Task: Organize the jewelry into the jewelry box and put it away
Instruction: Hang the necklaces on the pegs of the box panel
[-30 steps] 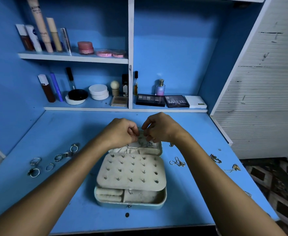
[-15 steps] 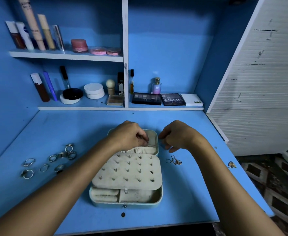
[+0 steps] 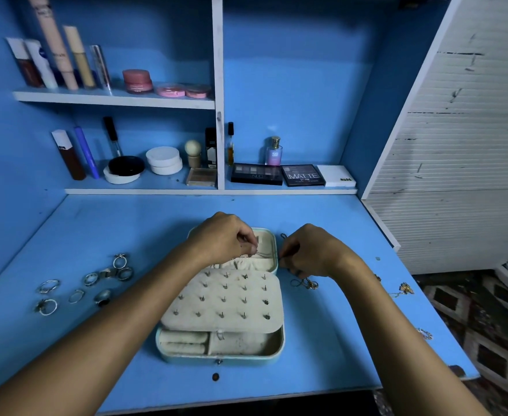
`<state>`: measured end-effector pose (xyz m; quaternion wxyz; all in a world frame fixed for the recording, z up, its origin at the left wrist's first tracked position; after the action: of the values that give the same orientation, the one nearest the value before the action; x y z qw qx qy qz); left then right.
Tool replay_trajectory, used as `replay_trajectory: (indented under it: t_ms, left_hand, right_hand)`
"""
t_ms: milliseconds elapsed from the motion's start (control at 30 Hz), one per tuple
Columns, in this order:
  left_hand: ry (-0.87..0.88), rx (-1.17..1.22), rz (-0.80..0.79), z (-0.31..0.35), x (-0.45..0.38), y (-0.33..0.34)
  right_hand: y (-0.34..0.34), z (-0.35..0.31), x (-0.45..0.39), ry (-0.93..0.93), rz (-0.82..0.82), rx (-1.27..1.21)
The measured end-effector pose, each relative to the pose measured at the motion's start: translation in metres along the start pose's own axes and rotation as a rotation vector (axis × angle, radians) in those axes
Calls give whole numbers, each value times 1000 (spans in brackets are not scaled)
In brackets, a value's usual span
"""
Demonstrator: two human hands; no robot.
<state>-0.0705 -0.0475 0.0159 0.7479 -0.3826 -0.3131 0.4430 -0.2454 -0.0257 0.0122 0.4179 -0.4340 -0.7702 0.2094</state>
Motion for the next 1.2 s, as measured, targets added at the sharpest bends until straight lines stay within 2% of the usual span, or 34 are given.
replay_trajectory:
  t_ms: [200, 567, 767, 967, 1200]
  left_hand:
    - [4, 6, -7, 1, 0, 0]
    - [-10, -80, -21, -9, 5, -12]
    - [23, -84, -33, -11, 7, -11]
    - [35, -103, -85, -12, 13, -21]
    - [-27, -83, -281, -16, 27, -25]
  right_hand:
    - [1, -2, 5, -30, -21, 37]
    - [-13, -7, 8, -158, 90, -200]
    - [-13, -21, 4, -216, 143, -43]
    - [-5, -44, 1, -278, 90, 124]
    - [6, -46, -7, -233, 36, 179]
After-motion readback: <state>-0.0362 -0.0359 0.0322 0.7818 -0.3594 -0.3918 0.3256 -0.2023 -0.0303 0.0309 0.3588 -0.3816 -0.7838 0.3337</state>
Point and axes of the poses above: each hand's wrist, its own x-axis away from the middle knuckle, its own y-axis out of the palm, z = x × y, the point moved 6 cm from there along -x, towards the middle knuckle, and after that the axes turned 11 degrees about -z, right-handed, at the moved point
